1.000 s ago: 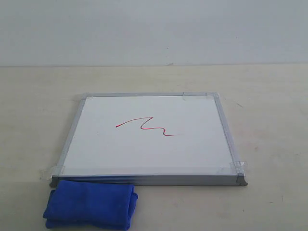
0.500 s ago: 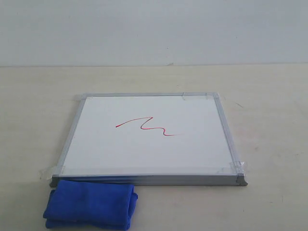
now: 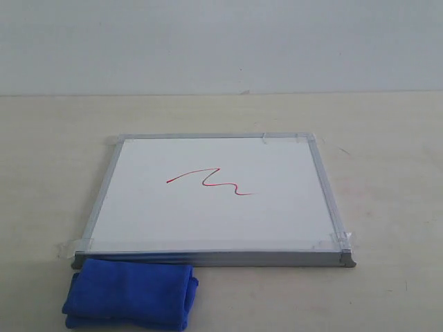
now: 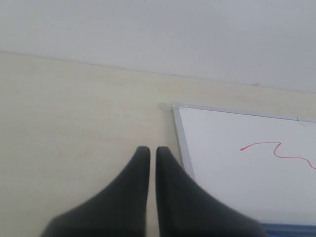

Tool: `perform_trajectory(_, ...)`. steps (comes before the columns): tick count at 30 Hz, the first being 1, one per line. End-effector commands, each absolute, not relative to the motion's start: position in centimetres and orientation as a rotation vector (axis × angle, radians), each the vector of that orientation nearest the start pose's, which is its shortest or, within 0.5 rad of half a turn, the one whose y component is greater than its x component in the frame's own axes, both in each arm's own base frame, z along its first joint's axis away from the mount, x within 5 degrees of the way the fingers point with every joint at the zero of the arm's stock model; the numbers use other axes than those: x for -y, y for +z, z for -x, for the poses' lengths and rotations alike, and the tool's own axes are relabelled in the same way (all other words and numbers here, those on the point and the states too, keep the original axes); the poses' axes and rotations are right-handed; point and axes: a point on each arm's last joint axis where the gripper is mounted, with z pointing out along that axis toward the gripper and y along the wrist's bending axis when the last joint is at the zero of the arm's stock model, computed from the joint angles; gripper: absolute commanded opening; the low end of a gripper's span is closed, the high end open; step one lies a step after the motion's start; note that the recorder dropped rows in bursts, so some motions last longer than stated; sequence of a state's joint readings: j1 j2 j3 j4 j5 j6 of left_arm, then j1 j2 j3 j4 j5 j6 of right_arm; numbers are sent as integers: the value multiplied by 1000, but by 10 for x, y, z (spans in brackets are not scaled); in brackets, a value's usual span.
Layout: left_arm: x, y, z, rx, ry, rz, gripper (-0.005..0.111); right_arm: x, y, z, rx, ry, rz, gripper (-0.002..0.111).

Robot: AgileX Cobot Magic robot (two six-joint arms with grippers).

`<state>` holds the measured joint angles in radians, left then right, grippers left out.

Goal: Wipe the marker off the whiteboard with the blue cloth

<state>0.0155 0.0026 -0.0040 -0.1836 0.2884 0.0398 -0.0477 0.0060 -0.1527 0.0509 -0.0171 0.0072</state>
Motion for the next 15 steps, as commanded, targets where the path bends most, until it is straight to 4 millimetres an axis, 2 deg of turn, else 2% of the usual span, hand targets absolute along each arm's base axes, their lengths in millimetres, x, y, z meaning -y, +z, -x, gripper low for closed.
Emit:
perform_trajectory(1, 4, 187, -55, -1767, -125, 92, 4, 0, 315, -42, -1580, -53, 3, 0)
perform_trajectory(3, 4, 187, -55, -1767, -125, 92, 4, 0, 333, -47, -1723, -77, 43, 0)
perform_trajectory(5, 4, 187, -55, -1767, -125, 92, 4, 1, 349, -55, -1778, -71, 44, 0)
perform_trajectory(10, 4, 187, -55, -1767, -125, 92, 4, 1, 371, -62, -1615, -64, 17, 0)
perform_trajectory(15, 4, 187, -55, -1767, -125, 92, 4, -1, 376, -62, -1560, 103, -103, 0)
